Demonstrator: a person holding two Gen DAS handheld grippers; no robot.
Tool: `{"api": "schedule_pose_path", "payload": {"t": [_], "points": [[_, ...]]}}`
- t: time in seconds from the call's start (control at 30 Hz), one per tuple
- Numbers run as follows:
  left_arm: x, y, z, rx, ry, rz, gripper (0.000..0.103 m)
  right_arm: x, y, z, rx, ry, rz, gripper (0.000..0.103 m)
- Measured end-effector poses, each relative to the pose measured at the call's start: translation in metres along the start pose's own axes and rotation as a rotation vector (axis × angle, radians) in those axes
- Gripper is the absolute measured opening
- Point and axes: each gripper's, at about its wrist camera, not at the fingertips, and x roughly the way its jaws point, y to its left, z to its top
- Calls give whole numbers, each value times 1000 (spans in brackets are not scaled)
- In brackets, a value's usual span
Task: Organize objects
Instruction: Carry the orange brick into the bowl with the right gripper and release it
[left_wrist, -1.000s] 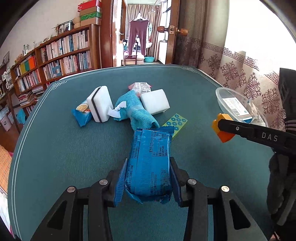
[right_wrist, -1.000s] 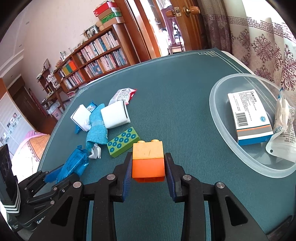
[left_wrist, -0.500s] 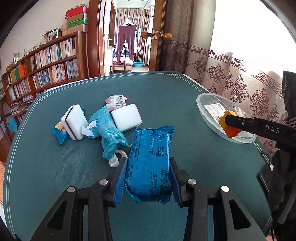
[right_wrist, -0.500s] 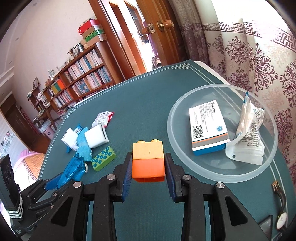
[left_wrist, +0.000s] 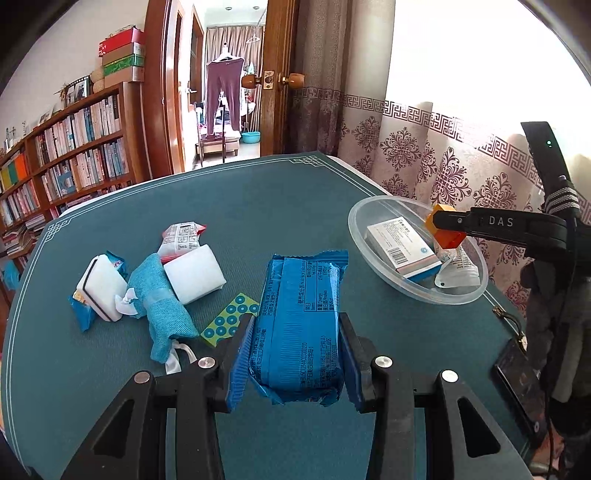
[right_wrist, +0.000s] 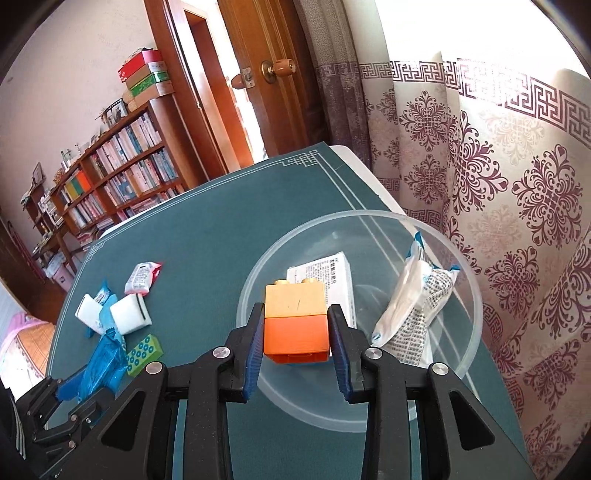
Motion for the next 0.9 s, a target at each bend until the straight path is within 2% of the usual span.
{"api": "schedule_pose_path", "payload": {"t": [0.43,0.9], "points": [[14,-29,18,51,1,-24,45,33,-38,35,26,63,-36,35],[45,-59,42,86,21,-72,45,18,-49,28,41,27,9,35]]}}
